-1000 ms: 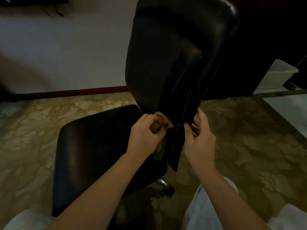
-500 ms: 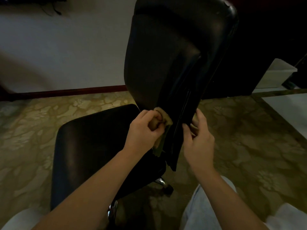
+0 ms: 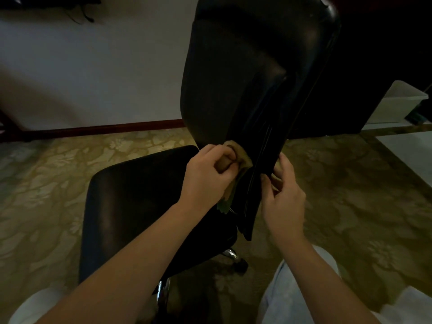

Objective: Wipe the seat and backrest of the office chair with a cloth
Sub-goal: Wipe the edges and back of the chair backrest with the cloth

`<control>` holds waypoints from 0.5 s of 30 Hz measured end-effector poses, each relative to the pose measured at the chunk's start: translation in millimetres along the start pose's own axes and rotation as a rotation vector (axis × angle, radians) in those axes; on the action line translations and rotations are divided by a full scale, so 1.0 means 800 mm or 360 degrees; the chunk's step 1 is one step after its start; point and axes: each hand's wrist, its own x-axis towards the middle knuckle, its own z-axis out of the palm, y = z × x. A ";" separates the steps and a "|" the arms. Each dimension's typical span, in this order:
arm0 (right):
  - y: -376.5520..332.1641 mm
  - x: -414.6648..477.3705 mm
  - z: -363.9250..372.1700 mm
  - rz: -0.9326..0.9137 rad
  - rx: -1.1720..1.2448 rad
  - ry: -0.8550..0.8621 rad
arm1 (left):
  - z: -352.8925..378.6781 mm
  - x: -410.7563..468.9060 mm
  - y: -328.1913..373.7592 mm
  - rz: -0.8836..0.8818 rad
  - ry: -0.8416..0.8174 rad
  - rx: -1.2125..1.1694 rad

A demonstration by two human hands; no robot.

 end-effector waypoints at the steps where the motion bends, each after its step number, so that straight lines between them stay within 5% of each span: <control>1: 0.000 -0.001 0.000 -0.0012 -0.0002 0.0004 | 0.000 -0.005 -0.003 -0.0023 -0.0008 -0.0029; 8: 0.002 -0.004 0.000 -0.0056 0.0070 0.0019 | 0.018 -0.079 -0.066 -0.0558 -0.0280 -0.0045; 15: 0.004 -0.007 0.003 0.0103 0.0102 -0.0100 | 0.017 -0.063 -0.049 -0.0408 -0.0100 -0.0068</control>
